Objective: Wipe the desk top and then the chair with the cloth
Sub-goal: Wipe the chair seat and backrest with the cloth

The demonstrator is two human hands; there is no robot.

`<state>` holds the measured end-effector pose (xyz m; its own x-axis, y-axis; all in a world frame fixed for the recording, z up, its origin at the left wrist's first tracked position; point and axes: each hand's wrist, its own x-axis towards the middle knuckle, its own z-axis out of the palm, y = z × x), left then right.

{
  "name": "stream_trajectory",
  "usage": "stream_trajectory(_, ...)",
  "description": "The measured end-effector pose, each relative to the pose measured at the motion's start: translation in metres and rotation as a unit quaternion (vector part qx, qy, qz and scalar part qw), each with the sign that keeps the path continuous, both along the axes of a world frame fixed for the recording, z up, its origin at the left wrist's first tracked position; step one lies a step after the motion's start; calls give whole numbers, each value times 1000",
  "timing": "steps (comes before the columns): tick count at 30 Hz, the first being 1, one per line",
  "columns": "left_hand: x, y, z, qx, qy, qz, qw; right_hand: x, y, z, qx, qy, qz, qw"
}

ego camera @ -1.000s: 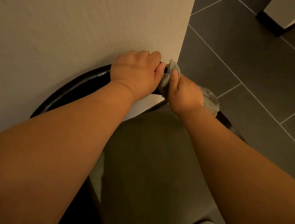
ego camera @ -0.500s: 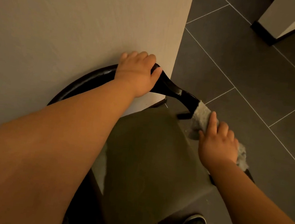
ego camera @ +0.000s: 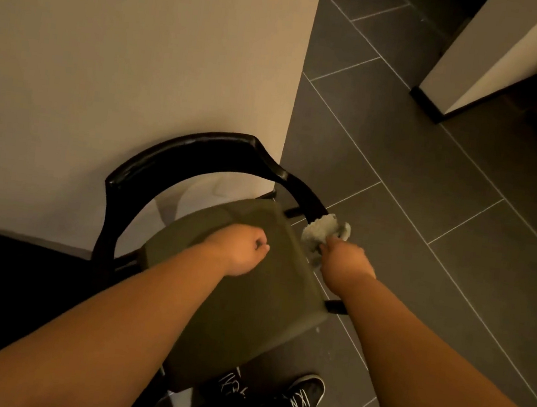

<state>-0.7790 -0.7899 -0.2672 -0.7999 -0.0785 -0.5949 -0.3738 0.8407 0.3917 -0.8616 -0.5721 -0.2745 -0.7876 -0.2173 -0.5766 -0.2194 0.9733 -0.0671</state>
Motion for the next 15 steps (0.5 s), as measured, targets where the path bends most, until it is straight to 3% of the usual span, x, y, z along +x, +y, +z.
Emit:
stream_trajectory(9,37,-10,84,-7,45,50,998,18,-13,90,-40,52,124,990)
stream_trajectory(15,62,-10,137,-51,86,65,993,33,-39,141,-170,68,162,970)
